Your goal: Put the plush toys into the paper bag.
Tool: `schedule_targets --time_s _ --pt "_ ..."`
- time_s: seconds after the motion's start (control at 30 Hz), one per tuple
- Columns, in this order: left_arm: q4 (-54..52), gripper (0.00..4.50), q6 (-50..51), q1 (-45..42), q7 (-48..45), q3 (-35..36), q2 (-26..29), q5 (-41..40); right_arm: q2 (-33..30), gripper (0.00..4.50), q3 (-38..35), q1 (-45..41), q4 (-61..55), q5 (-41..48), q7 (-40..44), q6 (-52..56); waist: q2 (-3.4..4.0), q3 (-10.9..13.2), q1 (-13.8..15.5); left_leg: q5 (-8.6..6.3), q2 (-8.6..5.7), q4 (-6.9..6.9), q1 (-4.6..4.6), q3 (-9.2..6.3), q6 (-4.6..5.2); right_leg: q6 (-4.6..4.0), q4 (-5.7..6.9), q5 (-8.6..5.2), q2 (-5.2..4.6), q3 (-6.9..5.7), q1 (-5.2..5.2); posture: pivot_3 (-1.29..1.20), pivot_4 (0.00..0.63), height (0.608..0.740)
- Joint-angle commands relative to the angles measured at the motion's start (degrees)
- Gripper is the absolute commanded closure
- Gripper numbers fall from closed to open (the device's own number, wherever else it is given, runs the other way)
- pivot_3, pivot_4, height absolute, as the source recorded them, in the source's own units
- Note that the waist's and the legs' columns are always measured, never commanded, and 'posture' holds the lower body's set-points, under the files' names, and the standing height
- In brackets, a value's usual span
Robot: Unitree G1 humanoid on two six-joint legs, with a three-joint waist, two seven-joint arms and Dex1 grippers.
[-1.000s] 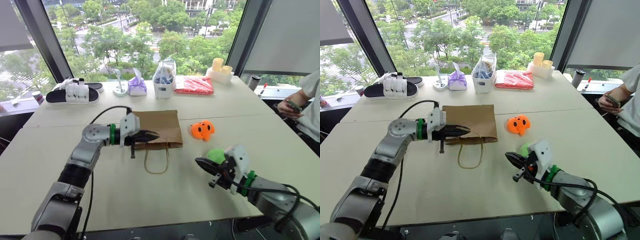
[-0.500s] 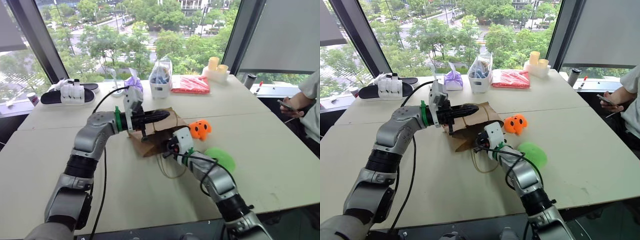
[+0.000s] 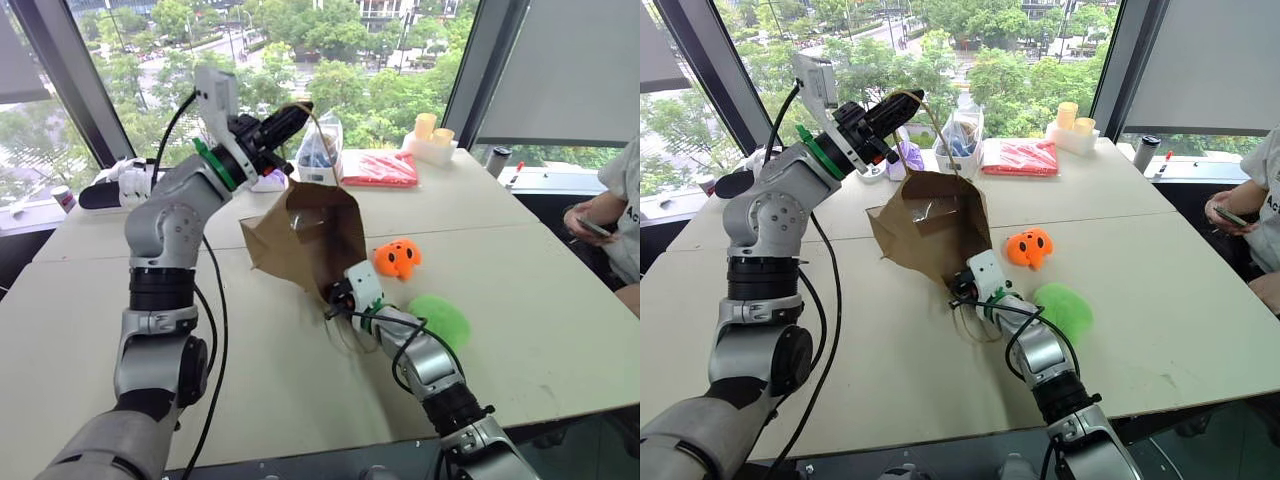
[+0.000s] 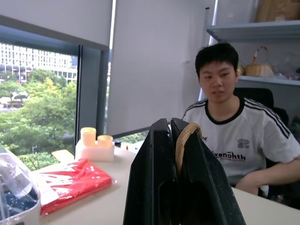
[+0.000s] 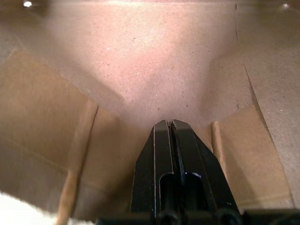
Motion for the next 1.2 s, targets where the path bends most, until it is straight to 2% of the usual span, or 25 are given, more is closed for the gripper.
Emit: schedule_targets --time_s 0.03,0.2,0.3,0.33,0.37,0.43,0.53,0.57,0.67,0.8,1.0,1.1,1.2 --pt "-7.0 4.45 0.0 5.8 -3.3 -3.2 1.1 -0.2 -0.6 4.50 -2.5 1.6 -8.4 1.6 0.8 3.4 0.01 0.0 0.0 0.00 0.00 0.00 0.01 0.00 0.00 0.00 0.01 0.00 0.00 0.00 0.00 0.00 0.150 0.740" --pt "-12.7 4.45 -0.6 16.8 -4.9 -7.5 0.9 0.6 -5.9 4.50 -7.1 6.1 -31.6 6.9 3.3 16.4 0.03 0.0 0.4 0.00 0.01 0.04 -0.14 0.00 -0.01 -0.02 0.02 0.01 -0.01 0.03 -0.10 0.00 0.150 0.740" --pt "-14.2 4.50 -0.2 19.0 -4.5 -7.4 1.1 -0.3 -11.5 3.74 -12.5 11.1 -46.2 12.2 5.2 26.6 0.02 0.0 0.9 0.01 0.00 0.09 -0.21 -0.06 -0.02 -0.02 -0.02 0.01 -0.01 -0.02 -0.09 0.00 0.150 0.740" --pt "-14.5 4.50 0.2 19.2 -4.2 -7.2 1.0 -0.8 -13.1 3.12 -14.3 12.7 -50.1 13.9 5.8 29.4 0.01 0.0 0.9 0.01 0.00 0.10 -0.26 -0.09 -0.02 -0.02 -0.07 0.01 -0.01 -0.04 -0.08 0.00 0.150 0.740" --pt "-14.7 4.50 0.6 19.3 -4.1 -7.1 1.0 -1.2 -14.7 2.81 -15.9 14.1 -53.1 15.1 6.2 31.7 0.00 0.0 0.9 0.01 0.00 0.11 -0.27 -0.09 -0.02 -0.02 -0.09 0.00 -0.01 -0.04 -0.08 0.00 0.150 0.740" --pt "-15.2 4.50 1.0 19.5 -4.3 -6.9 1.4 -1.8 -18.0 1.78 -20.2 17.8 -58.7 16.7 6.3 36.2 0.00 0.0 0.8 0.00 0.00 0.10 -0.28 -0.06 -0.01 -0.01 -0.17 0.00 -0.02 -0.03 -0.06 0.00 0.150 0.740" --pt "-15.8 4.50 1.4 20.0 -4.7 -6.7 1.9 -2.3 -21.9 0.23 -25.7 24.4 -62.7 18.2 7.5 39.0 0.01 0.0 0.7 0.00 0.02 0.10 -0.25 -0.01 -0.01 -0.01 -0.18 -0.01 -0.01 -0.03 -0.05 0.00 0.150 0.740" --pt "-15.9 4.50 1.5 20.1 -4.7 -6.7 2.0 -2.4 -22.6 0.11 -26.5 26.0 -62.6 18.1 7.7 38.6 0.00 0.0 0.6 0.00 0.03 0.10 -0.24 -0.02 -0.01 -0.01 -0.17 -0.01 0.01 -0.03 -0.03 0.00 0.150 0.740" --pt "-16.0 4.50 1.4 20.3 -4.6 -6.7 2.1 -2.7 -24.8 0.11 -27.0 29.7 -61.2 16.2 7.4 36.2 0.00 0.0 0.6 0.01 0.04 0.12 -0.18 0.07 0.00 -0.01 -0.17 -0.01 0.01 0.00 0.00 0.00 0.150 0.740" --pt "-15.5 4.50 0.6 19.7 -4.0 -7.2 1.2 -2.2 -26.9 0.11 -24.1 32.6 -54.6 11.2 6.6 29.0 0.00 0.0 0.7 0.01 0.04 0.14 -0.10 0.08 0.00 -0.01 -0.18 -0.01 0.01 0.00 0.11 0.00 0.150 0.740" --pt "-16.0 4.50 0.1 19.5 -3.3 -7.7 0.3 -1.7 -28.7 0.11 -16.6 30.0 -40.7 1.5 5.0 16.0 -0.01 0.0 0.7 0.01 0.03 0.14 -0.06 0.09 0.00 -0.01 -0.19 -0.01 -0.01 0.01 0.14 0.00 0.150 0.740" --pt "-16.4 4.50 0.0 19.5 -2.7 -7.6 0.2 -1.5 -27.8 0.98 -16.6 28.4 -37.3 0.5 4.3 13.6 -0.02 0.0 0.6 0.01 0.04 0.12 -0.04 0.09 0.00 -0.01 -0.19 -0.01 0.00 0.01 0.14 0.00 0.150 0.740" --pt "-16.5 4.50 -0.1 19.6 -2.0 -7.5 0.1 -1.2 -28.6 2.44 -16.5 27.2 -35.6 -0.6 5.1 11.7 -0.02 0.0 0.7 0.01 0.04 0.13 -0.04 0.09 -0.01 -0.01 -0.19 -0.01 0.00 0.01 0.14 0.00 0.150 0.740"
